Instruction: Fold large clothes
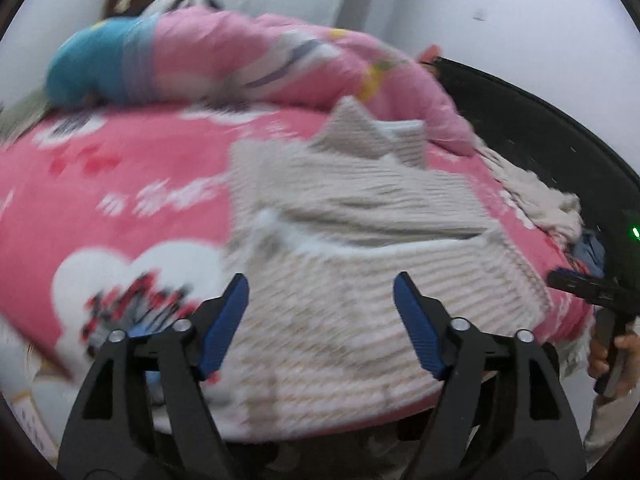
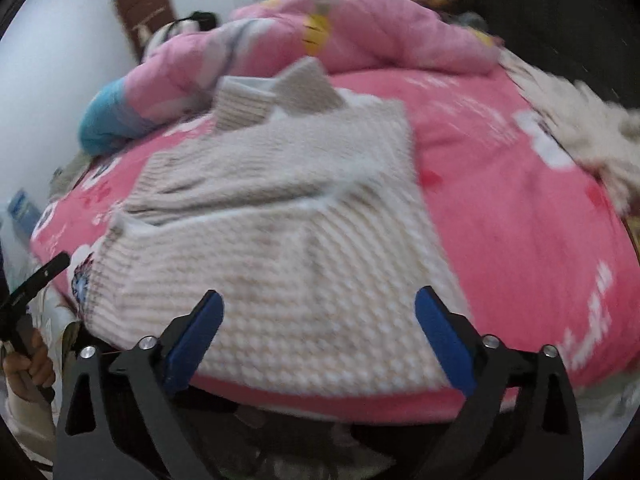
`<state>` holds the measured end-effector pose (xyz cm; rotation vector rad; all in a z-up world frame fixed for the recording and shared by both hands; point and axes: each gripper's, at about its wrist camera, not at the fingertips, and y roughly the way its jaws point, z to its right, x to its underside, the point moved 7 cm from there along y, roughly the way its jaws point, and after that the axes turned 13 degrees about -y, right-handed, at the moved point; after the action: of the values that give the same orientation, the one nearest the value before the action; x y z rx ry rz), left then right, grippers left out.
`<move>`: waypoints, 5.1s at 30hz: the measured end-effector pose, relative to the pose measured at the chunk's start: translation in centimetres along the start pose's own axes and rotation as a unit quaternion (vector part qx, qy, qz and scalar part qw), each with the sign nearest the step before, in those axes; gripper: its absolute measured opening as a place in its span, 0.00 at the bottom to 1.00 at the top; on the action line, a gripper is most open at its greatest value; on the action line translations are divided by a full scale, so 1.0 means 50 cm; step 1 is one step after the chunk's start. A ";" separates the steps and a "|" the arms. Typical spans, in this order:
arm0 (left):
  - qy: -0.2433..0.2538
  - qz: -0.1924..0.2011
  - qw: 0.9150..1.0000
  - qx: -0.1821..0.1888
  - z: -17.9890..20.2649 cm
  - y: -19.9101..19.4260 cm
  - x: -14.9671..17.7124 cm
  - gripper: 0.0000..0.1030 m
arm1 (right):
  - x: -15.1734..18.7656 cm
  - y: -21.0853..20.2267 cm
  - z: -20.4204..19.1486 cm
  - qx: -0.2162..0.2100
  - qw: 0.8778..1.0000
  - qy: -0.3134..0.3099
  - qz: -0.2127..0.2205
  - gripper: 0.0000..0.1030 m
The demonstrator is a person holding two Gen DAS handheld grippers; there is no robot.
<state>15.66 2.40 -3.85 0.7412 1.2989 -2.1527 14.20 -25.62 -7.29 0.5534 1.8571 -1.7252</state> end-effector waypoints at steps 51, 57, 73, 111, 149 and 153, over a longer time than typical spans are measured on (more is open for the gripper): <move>0.019 -0.098 0.989 -0.107 0.026 0.241 0.062 0.92 | 0.010 0.165 -0.024 -0.035 0.998 0.035 -0.029 0.94; 0.014 -0.102 0.988 -0.112 0.027 0.242 0.062 0.92 | 0.009 0.168 -0.024 -0.029 0.998 0.039 -0.035 0.94; 0.012 -0.104 0.987 -0.118 0.026 0.243 0.063 0.92 | 0.008 0.174 -0.025 -0.029 0.998 0.038 -0.040 0.94; 0.017 -0.108 0.987 -0.122 0.025 0.242 0.070 0.93 | 0.014 0.165 -0.023 -0.034 0.998 0.036 -0.031 0.94; 0.020 -0.114 0.985 -0.126 0.025 0.246 0.067 0.94 | 0.013 0.171 -0.027 -0.033 0.998 0.035 -0.032 0.94; 0.021 -0.116 0.985 -0.124 0.025 0.247 0.067 0.94 | 0.014 0.171 -0.026 -0.033 0.998 0.034 -0.033 0.94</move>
<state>21.29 -4.29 -13.31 0.5578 1.7109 -2.1050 18.90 -23.55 -14.29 0.5350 1.9930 -1.6991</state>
